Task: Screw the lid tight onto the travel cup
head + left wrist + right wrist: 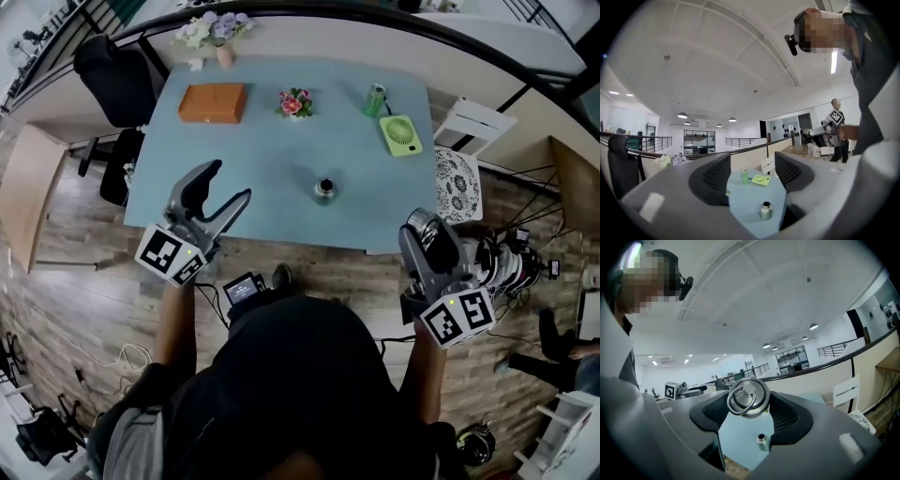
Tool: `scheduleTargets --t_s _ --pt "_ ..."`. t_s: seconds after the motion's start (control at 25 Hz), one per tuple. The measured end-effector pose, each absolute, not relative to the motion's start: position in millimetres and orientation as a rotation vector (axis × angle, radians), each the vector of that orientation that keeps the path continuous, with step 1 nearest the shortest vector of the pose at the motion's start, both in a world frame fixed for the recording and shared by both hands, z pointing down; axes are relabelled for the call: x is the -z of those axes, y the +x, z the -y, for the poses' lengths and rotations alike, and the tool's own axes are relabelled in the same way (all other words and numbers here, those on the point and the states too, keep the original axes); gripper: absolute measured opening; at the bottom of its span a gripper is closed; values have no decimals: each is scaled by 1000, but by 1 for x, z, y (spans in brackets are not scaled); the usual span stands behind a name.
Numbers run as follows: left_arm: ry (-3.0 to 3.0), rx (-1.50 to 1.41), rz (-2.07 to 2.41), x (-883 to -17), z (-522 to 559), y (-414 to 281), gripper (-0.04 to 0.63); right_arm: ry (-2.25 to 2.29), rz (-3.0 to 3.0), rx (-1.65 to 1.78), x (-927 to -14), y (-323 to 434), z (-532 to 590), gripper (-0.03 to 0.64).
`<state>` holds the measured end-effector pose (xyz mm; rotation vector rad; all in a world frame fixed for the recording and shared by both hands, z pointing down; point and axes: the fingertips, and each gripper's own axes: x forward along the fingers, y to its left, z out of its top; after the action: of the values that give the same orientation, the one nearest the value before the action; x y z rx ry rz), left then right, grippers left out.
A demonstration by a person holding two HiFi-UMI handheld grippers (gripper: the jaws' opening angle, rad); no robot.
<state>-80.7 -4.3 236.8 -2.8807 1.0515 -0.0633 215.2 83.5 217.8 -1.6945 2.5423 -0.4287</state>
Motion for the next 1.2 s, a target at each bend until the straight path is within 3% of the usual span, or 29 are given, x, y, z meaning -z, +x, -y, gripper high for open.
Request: scheduleTargets --t_s 1.2 --pt "-3079 27 -782 -312 76 -95 345 -1837 -2625 521 -244 126 -14 259"
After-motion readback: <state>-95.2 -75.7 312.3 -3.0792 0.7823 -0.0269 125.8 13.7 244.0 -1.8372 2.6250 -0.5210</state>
